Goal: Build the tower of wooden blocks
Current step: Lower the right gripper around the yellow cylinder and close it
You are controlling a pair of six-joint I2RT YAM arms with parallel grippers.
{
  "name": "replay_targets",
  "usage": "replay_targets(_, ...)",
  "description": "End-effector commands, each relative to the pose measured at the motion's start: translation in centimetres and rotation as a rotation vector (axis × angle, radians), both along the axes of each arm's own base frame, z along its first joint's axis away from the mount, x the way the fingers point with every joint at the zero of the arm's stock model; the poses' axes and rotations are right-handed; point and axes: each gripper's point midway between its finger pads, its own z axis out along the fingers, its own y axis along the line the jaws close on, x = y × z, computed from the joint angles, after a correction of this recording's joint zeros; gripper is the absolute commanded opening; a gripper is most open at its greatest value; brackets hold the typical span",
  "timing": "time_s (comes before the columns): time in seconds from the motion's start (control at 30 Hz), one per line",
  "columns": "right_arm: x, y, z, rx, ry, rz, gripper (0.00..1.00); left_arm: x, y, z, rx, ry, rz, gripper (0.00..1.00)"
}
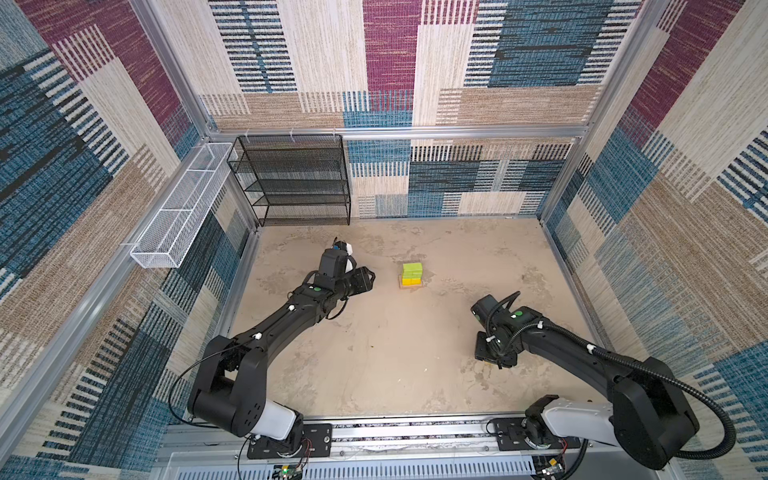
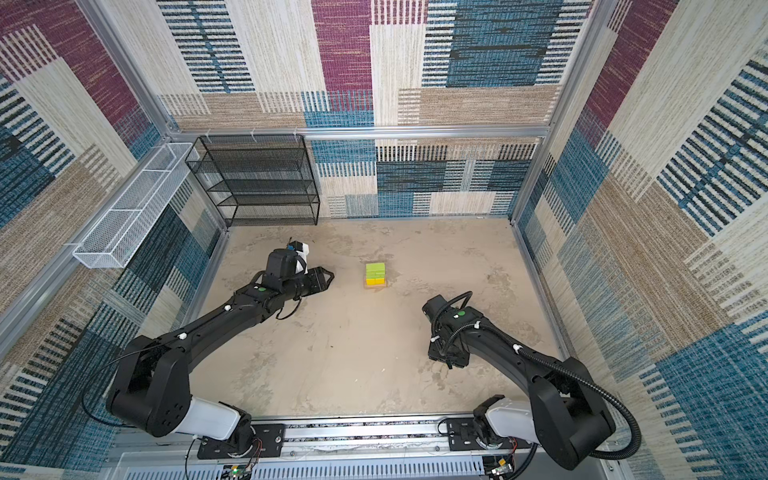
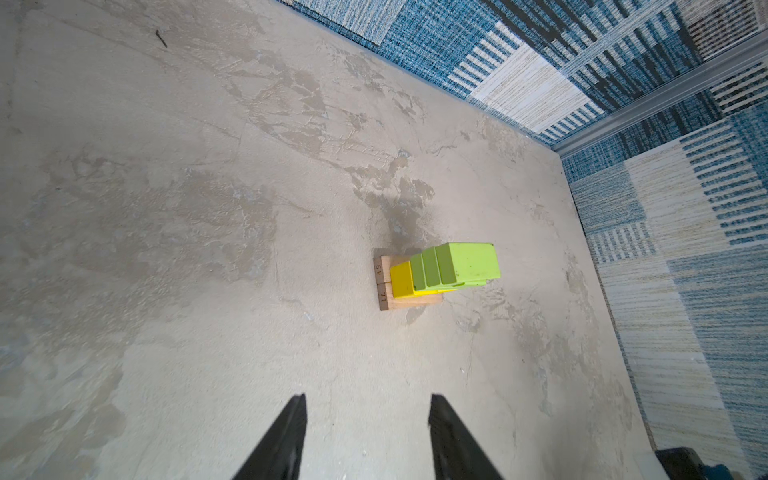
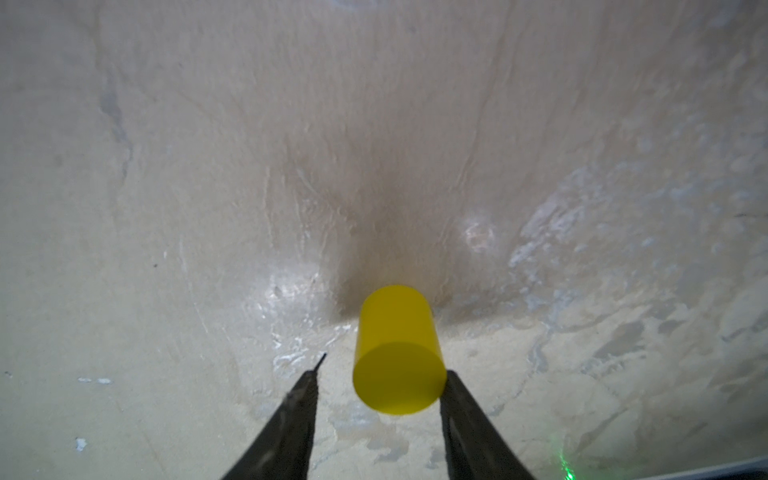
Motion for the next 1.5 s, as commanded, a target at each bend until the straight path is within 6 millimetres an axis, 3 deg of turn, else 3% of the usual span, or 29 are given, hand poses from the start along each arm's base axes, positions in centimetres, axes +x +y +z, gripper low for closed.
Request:
replay_targets(0.0,0.7,0.3,0.0,0.01,-0.024,0.005,0.49,0.5,-0.3,0.8,-0.028,-0.019,0.004,0.52)
replay_targets(0.17,1.7,0.7,0.5,0.012,-0.055,0.014,0.42,0.5,-0.3,0.9,-0.032,-0.021,0.003,0.52)
replay_targets(0.53,2.1,1.0,-0.1,0.01,-0.043,0.034,0.42,0.5,-0.3,0.8,-0.029,-0.022,0.003,0.52)
replay_targets(0.73,2.2,1.4,-0.2,0.028,-0.048,0.034,0.36,0.6,-0.3,0.8,-0.031,-0.021,0.004,0.52)
replay_targets(1.47,2.8,2.0,-0.6,0.036,-0.042,0.049,0.37,0.6,-0.2,0.7,-0.03,-0.017,0.006,0.52)
